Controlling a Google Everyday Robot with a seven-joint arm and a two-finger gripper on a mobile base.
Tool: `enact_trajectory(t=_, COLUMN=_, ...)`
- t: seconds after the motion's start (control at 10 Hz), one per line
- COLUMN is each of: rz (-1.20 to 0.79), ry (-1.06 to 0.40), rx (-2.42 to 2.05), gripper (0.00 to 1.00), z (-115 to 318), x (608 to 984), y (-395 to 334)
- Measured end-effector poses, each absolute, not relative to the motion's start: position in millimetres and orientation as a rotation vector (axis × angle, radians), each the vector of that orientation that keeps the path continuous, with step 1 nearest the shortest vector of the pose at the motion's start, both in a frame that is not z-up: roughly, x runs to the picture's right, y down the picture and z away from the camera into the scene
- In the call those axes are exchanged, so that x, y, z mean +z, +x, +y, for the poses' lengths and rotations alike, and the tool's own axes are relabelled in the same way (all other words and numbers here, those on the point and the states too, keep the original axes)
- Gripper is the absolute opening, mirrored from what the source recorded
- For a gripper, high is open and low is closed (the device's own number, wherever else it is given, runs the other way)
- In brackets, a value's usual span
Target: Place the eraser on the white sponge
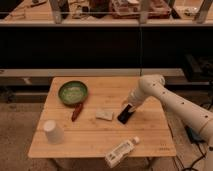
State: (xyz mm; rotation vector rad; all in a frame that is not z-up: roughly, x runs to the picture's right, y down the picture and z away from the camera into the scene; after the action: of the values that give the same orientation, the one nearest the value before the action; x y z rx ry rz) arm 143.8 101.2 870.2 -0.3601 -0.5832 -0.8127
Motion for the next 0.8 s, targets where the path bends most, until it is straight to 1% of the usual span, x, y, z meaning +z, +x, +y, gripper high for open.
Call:
enact_trajectory(t=0.1, rz=-0.573, ry=-0.364, rx=-0.820, gripper=0.61, z=97, x=866, y=144)
enact_trajectory(t=0.2, rz=-0.549, ry=-0.394, rx=-0.826, gripper=0.69, z=98, x=866, y=145)
enact_trajectory(t=0.3, rz=-0.508, ry=-0.456, rx=-0.842, gripper=0.77, z=100, x=868, y=147)
enact_trajectory(t=0.4, rz=-0.474, ry=-0.519, rx=-0.861, gripper=0.80, z=104, x=872, y=147)
enact_trajectory(t=0.5, rz=-0.454, ry=-0.556, rx=-0.866, gripper=0.80, z=108, x=876, y=149)
enact_trajectory(t=0.8, rz=-0.465, ry=-0.594, rx=-0.862, gripper=0.80, z=128, x=898, y=153)
